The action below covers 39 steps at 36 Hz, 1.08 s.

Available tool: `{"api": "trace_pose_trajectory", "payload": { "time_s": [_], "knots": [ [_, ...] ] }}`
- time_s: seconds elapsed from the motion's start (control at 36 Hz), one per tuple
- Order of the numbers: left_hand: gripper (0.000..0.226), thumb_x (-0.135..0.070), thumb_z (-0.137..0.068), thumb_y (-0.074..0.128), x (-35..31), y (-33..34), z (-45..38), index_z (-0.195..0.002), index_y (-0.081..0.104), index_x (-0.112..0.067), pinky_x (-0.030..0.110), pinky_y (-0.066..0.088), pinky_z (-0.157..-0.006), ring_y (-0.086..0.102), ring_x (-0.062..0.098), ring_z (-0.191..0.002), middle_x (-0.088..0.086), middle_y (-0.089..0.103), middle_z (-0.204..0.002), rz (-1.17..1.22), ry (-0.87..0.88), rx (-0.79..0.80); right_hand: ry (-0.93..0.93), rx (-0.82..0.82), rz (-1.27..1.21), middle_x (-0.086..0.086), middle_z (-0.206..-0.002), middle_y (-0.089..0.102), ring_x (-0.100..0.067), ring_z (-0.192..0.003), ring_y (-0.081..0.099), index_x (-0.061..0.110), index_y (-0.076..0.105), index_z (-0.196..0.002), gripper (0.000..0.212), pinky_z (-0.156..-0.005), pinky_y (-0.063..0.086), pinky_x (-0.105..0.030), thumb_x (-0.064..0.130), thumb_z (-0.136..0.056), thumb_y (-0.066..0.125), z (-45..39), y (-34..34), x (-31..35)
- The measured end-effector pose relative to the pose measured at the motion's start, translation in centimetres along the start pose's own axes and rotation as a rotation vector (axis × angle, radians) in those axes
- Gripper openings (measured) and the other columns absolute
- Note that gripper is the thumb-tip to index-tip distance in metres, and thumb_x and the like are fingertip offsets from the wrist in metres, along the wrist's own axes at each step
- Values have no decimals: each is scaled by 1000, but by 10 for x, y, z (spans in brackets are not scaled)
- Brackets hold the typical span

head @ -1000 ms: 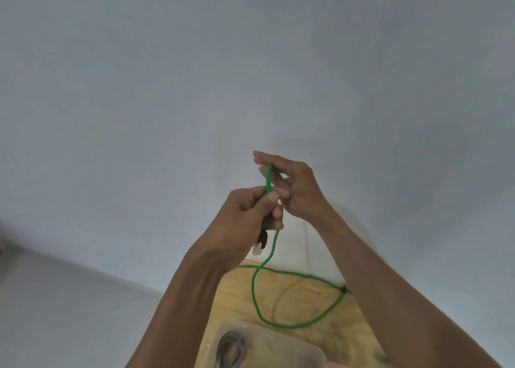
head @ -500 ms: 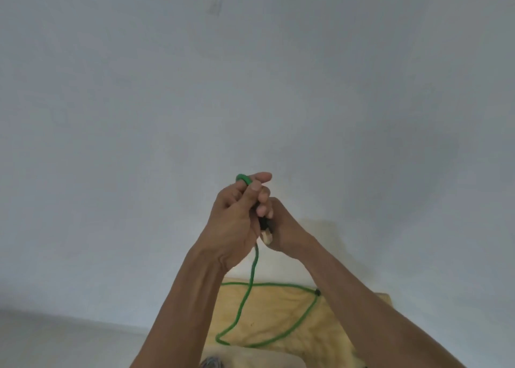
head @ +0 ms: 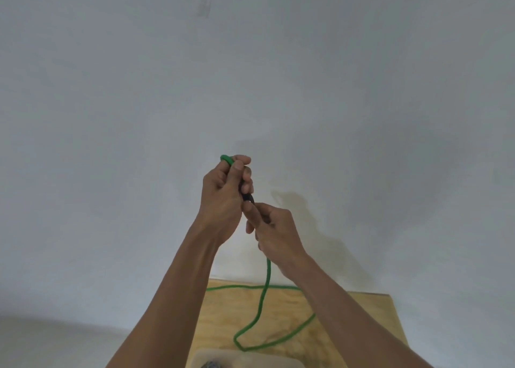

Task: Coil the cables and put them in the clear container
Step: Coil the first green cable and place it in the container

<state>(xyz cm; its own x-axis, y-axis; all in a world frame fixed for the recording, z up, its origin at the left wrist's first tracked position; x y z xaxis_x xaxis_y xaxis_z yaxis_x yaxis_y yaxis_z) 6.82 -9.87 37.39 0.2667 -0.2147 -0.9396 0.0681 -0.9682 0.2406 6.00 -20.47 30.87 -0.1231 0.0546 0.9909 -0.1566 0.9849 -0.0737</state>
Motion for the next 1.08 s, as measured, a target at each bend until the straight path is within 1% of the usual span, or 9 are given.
{"api": "trace_pose_trajectory", "payload": {
  "time_s": [0.08, 0.22, 0.36, 0.47, 0.61, 0.75, 0.86, 0.97, 1.08],
  "knots": [
    [23, -20, -107, 43, 1, 0, 2, -102, 61, -8, 33, 45, -66, 50, 18, -66, 2, 55, -71, -39, 2, 14, 21, -50, 6, 6, -57, 57, -13, -48, 37, 12, 71, -76, 39, -51, 33, -31, 46, -92, 62, -4, -4, -2],
    [26, -18, -107, 41, 2, 7, 3, -97, 61, -6, 31, 50, -67, 62, 16, -73, 4, 65, -75, -169, -7, 82, 25, -16, 27, 1, -58, 56, -7, -45, 39, 12, 72, -76, 39, -52, 33, -27, 46, -92, 61, -10, -8, -1],
    [24, -18, -107, 42, 0, 4, 1, -102, 63, -9, 33, 51, -74, 53, 18, -64, 2, 56, -66, 27, 13, -47, -17, 72, 8, -3, -63, 53, -11, -49, 35, 9, 64, -74, 50, -50, 30, -27, 54, -93, 54, -13, -5, 3],
    [22, -15, -107, 42, -3, 1, -3, -101, 62, -10, 31, 53, -79, 49, 17, -60, 2, 52, -65, 140, 50, -138, 7, 128, -26, -2, -66, 50, -13, -55, 35, 19, 68, -79, 51, -51, 29, -26, 58, -96, 40, -7, 4, -4],
    [21, -15, -107, 41, -3, -8, -11, -106, 62, -9, 28, 52, -77, 49, 14, -59, -1, 53, -64, -26, 120, -107, -183, 7, 261, 8, -61, 54, -2, -53, 47, 17, 71, -100, 24, -56, 37, -14, 27, -102, 49, -4, 0, 6],
    [24, -13, -107, 41, -2, -9, -11, -113, 62, -7, 27, 55, -75, 51, 15, -62, -1, 55, -65, -213, 160, -31, -179, 15, 432, 3, -66, 63, -7, -51, 52, 17, 70, -96, 22, -57, 46, -24, 29, -100, 52, 0, 1, 14],
    [25, -13, -107, 39, 0, -11, -10, -116, 62, -6, 37, 53, -74, 50, 18, -63, 3, 55, -67, -330, 170, 3, -191, 72, 521, -10, -66, 65, -29, -57, 56, 11, 66, -82, 28, -57, 47, -38, 28, -99, 52, 2, 0, 20],
    [25, -14, -107, 39, 7, -10, -10, -117, 61, -7, 35, 49, -70, 52, 19, -66, 6, 57, -73, -394, 139, 66, -223, 72, 665, -3, -60, 60, -21, -51, 48, 15, 64, -76, 28, -56, 46, -40, 29, -96, 52, 2, -1, 23],
    [23, -14, -107, 39, 14, -7, -10, -114, 61, -9, 26, 50, -68, 58, 13, -67, 3, 63, -77, -575, 114, 150, -268, 58, 771, 2, -63, 63, -20, -56, 54, 23, 60, -70, 23, -60, 53, -39, 35, -89, 55, -3, -10, 40]
  ]
}}
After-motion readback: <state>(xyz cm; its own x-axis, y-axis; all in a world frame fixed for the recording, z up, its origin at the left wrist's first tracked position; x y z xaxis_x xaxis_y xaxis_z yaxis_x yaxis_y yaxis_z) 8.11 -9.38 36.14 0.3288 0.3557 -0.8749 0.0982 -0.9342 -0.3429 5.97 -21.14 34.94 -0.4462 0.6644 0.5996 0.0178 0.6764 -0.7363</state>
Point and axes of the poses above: each hand's wrist, its own z-axis away from the middle knuckle, its own y-axis out of the palm, x = y × z, the point moved 8 cm from there along -z, towards the middle knuckle
